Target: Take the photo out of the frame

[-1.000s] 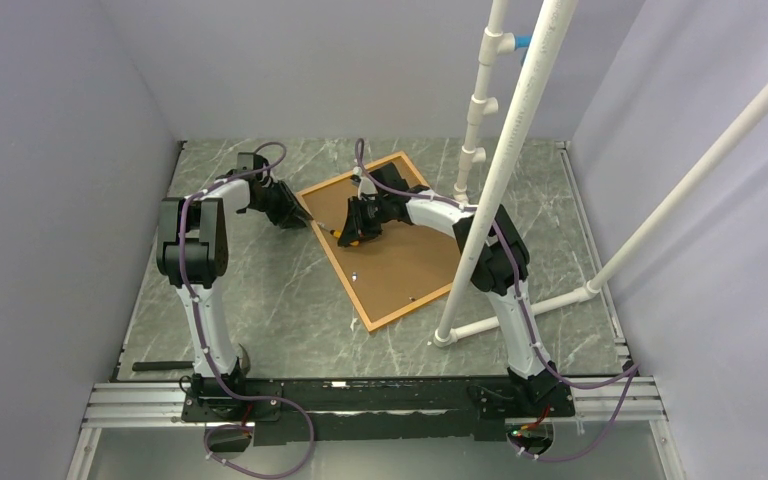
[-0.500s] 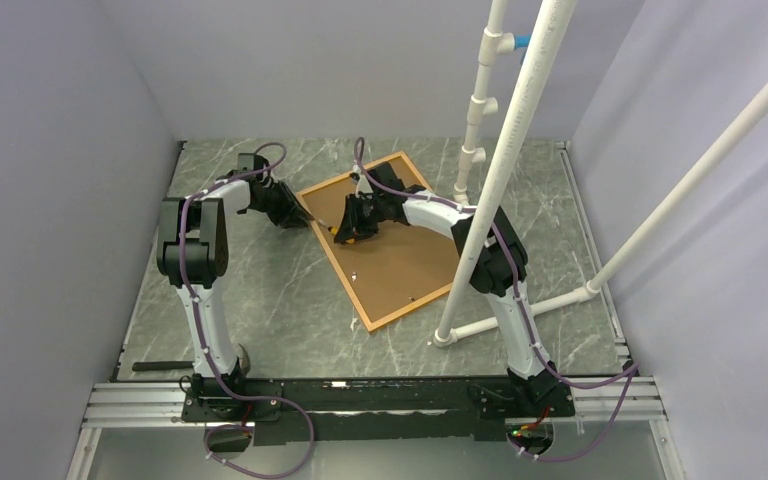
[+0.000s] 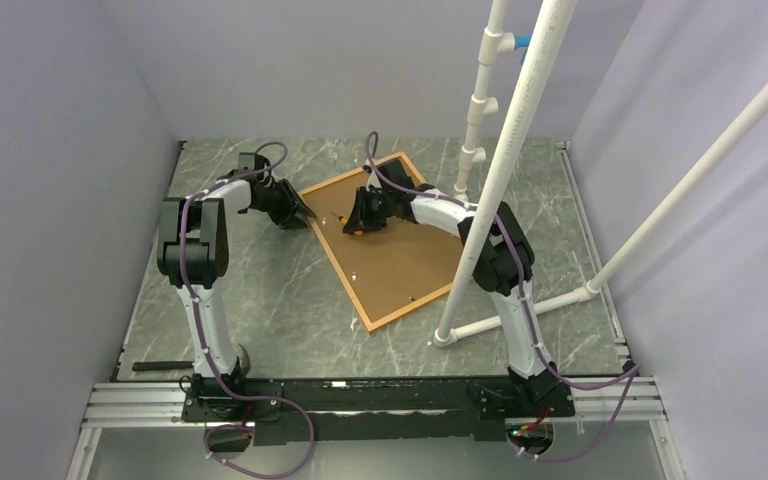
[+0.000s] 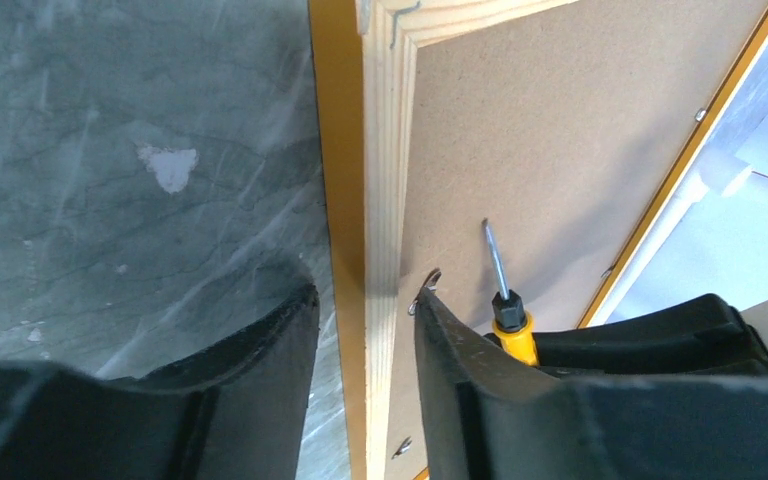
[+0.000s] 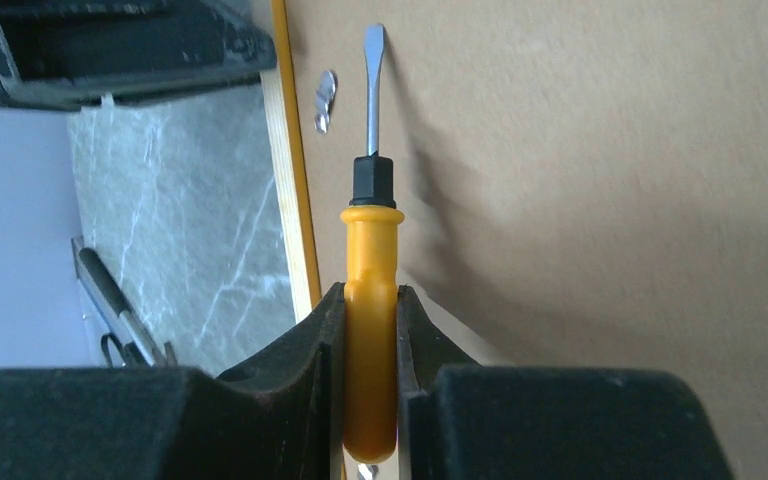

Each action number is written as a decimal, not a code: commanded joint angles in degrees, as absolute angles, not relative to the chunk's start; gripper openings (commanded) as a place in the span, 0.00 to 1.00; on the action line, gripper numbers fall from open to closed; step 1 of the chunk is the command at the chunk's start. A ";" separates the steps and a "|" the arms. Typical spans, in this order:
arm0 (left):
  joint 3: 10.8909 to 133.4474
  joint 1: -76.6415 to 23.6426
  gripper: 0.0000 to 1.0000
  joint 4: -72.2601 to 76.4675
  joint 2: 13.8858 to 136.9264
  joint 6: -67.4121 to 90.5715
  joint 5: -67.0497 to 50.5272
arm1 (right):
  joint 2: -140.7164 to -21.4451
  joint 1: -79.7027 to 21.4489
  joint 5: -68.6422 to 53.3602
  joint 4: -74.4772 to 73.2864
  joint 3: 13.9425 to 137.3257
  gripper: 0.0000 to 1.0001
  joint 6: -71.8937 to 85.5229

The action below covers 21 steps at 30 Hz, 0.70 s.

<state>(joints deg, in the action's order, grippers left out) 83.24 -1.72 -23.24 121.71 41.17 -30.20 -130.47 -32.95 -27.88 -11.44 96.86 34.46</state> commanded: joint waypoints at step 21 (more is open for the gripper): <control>62.93 -11.09 0.65 -17.81 92.62 39.93 -22.74 | -90.03 -19.54 -31.64 -2.74 52.77 0.00 19.87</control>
<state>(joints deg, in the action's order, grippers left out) 67.75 -6.24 -19.42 100.55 40.27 -26.35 -93.51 -20.38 -33.19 -5.45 56.14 22.61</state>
